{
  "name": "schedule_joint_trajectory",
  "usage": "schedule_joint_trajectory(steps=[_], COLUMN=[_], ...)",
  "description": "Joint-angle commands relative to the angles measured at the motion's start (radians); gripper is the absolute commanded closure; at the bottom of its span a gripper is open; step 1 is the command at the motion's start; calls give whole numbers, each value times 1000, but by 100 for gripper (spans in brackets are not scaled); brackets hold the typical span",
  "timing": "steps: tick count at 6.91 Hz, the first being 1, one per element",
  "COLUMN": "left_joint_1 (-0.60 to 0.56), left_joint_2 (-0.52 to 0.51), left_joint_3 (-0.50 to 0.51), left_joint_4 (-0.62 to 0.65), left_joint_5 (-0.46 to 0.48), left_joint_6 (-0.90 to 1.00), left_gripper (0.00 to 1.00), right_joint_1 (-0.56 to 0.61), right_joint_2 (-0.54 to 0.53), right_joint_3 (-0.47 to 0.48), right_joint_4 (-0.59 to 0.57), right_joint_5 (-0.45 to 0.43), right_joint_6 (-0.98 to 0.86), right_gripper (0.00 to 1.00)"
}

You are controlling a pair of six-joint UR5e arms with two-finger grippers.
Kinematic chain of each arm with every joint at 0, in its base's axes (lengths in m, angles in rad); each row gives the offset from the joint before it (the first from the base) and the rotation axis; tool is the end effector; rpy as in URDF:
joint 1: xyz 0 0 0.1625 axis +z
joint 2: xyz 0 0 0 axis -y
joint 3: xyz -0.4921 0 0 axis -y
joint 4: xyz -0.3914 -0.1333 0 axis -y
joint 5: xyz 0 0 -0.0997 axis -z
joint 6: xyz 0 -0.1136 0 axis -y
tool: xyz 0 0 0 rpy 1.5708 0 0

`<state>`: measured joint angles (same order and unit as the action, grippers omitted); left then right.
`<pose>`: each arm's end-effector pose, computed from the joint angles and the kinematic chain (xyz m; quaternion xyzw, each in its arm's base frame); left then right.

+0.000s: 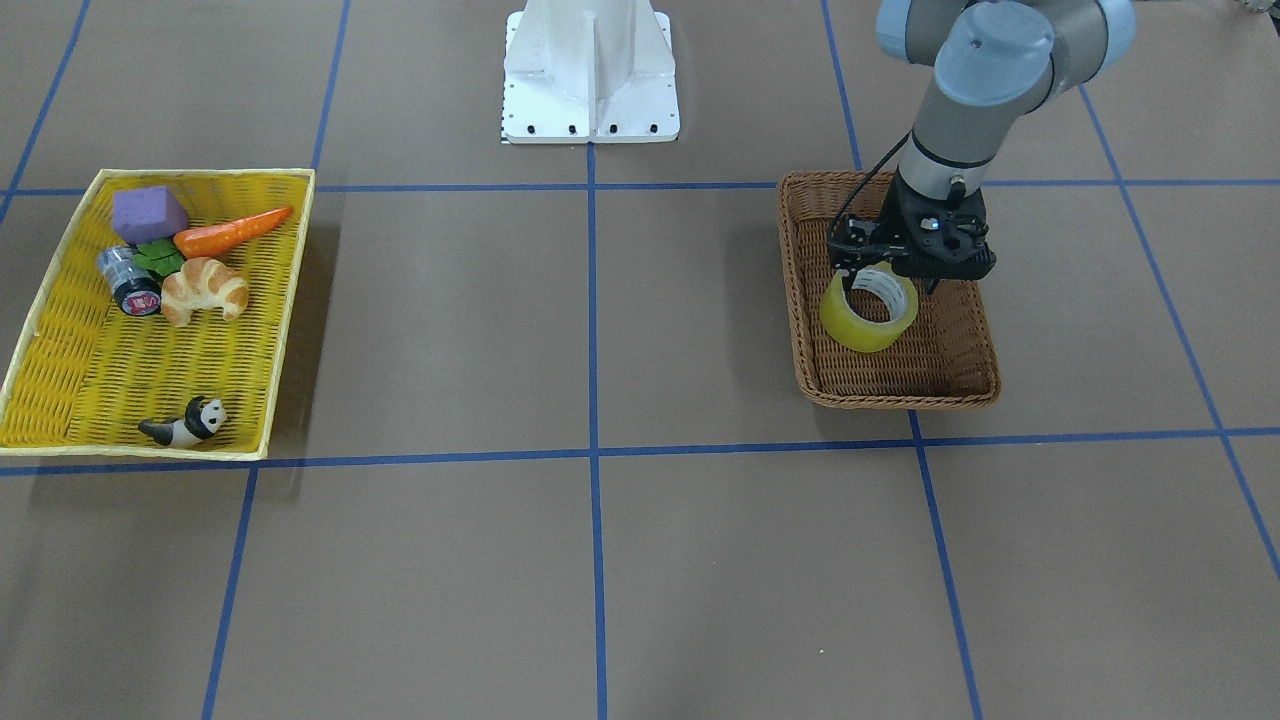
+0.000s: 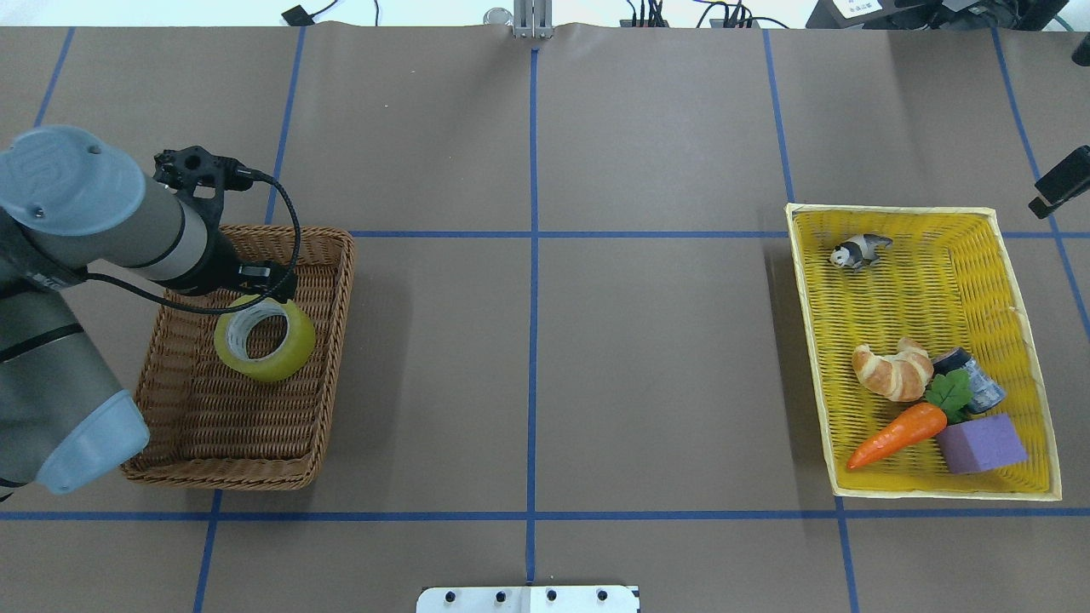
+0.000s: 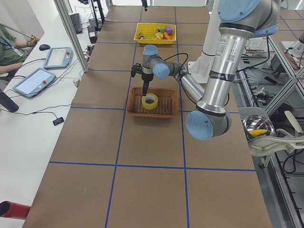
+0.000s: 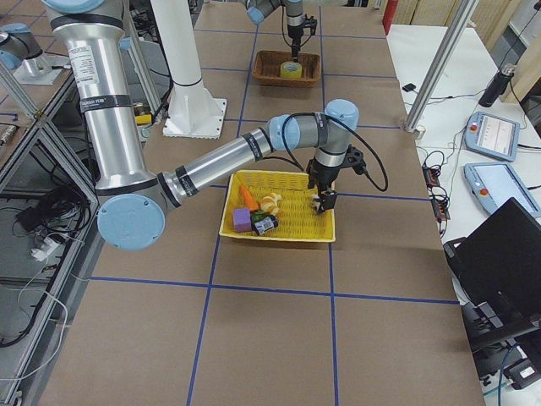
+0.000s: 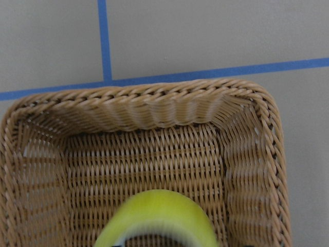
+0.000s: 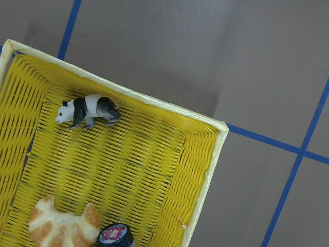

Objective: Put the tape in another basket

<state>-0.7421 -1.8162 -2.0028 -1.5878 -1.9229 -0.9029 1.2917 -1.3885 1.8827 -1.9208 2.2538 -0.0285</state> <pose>0.3561 -0.4542 0.4127 0.0917 0.3619 0.0252 0.9274 -0.0909 -0.5410 0.5337 0.0256 -0.3399 -0.1678 0.9250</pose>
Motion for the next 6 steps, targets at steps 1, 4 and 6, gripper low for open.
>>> schedule_joint_trajectory(steps=[1, 4, 6], left_joint_1=[-110, -446, -569], left_joint_2=[107, 283, 311], left_joint_3=[-117, -78, 54], left_joint_4=[14, 23, 14], left_joint_5=[-19, -204, -309], left_joint_6=[149, 580, 650], left_gripper=[2, 2, 2], right_joint_1=[11, 52, 86], right_joint_2=[-15, -41, -70], right_joint_3=[-8, -20, -20], right_joint_4=[8, 6, 8], right_joint_5=[-2, 6, 44], right_joint_6=[-1, -1, -43], right_gripper=[0, 0, 0])
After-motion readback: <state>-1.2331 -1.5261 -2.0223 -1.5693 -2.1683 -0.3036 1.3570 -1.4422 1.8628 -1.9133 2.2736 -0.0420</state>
